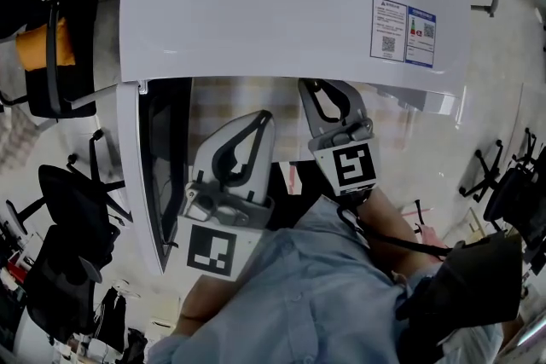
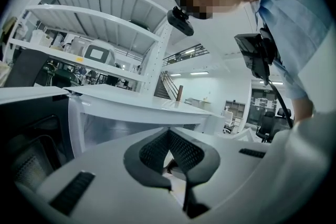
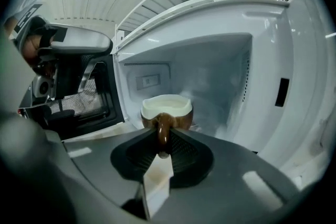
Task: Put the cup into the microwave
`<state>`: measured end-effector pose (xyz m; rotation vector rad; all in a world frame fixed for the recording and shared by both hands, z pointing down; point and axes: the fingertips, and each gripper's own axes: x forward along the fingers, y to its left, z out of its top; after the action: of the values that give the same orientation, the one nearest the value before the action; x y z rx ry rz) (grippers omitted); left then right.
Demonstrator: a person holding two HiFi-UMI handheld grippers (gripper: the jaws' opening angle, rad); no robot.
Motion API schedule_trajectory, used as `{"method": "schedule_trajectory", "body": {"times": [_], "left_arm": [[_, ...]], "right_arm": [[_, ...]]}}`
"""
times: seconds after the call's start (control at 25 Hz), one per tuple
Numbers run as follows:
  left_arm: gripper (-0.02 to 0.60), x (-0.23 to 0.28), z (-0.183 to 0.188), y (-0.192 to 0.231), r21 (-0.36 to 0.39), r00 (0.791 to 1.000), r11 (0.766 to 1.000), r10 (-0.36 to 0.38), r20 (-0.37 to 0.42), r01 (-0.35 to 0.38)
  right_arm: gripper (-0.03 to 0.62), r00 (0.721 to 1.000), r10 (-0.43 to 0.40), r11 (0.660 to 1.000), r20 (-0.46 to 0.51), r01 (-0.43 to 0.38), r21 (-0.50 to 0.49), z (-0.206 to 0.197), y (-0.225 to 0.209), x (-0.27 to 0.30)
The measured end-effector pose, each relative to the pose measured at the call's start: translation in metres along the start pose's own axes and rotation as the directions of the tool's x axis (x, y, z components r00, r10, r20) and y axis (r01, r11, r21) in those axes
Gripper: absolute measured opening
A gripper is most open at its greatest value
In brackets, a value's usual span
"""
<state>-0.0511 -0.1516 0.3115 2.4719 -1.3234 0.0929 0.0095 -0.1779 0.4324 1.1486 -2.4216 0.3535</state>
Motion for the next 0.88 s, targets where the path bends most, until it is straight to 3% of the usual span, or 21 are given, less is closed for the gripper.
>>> {"method": "schedule_trajectory", "body": {"times": [0.88], "left_arm": [[0.005,-0.011,-0.001,0.025,-0.004,0.999,0.999,0.046,-0.016,-0.046]], "right_arm": [[0.052,1.000,-0.021,0.999,0.002,0.021,0.027,0.009,-0.008,0.041]]}}
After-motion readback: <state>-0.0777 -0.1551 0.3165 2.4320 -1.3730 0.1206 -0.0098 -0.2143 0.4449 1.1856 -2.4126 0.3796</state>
